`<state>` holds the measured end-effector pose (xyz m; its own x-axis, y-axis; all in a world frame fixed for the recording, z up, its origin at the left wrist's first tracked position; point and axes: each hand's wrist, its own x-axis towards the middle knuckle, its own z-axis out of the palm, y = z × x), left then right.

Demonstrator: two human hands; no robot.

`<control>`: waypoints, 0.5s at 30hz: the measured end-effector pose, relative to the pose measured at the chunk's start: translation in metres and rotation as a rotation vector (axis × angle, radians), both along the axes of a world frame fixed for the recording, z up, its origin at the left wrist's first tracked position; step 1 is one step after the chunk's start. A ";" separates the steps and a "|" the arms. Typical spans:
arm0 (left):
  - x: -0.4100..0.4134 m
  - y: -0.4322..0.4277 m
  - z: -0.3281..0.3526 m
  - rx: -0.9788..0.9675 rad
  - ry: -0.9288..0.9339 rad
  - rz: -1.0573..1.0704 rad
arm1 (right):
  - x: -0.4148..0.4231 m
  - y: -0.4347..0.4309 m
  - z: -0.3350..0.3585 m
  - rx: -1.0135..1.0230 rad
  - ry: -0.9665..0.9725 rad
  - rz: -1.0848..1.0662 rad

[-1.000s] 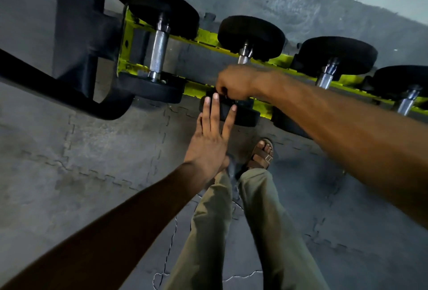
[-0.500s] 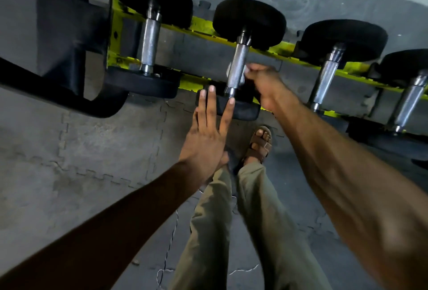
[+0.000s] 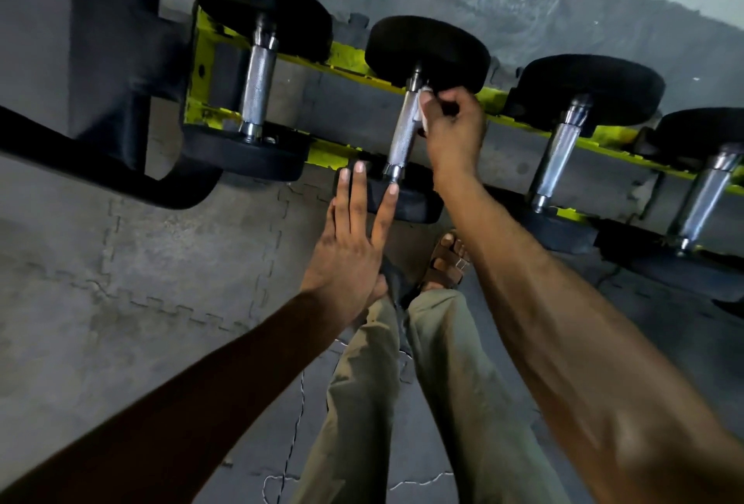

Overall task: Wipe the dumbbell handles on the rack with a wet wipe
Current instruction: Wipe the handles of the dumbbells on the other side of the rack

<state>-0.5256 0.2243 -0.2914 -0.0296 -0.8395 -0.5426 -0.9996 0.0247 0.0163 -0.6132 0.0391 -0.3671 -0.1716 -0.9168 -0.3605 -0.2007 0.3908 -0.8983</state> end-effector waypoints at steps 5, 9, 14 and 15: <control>-0.002 0.001 0.004 0.001 -0.019 -0.006 | -0.018 0.013 0.013 -0.524 0.697 0.639; -0.001 0.001 0.003 -0.022 -0.042 -0.004 | -0.024 -0.011 0.009 -0.688 0.891 0.940; -0.002 -0.001 0.003 0.022 -0.077 -0.042 | 0.001 -0.016 0.039 -0.493 1.099 1.385; -0.002 -0.001 0.004 0.027 -0.085 -0.047 | 0.007 -0.010 0.047 -0.402 1.032 1.528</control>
<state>-0.5274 0.2234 -0.2877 -0.0216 -0.8233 -0.5672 -0.9951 0.0726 -0.0676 -0.6064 0.0287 -0.3198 0.7832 -0.4619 -0.4163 -0.5733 -0.7957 -0.1956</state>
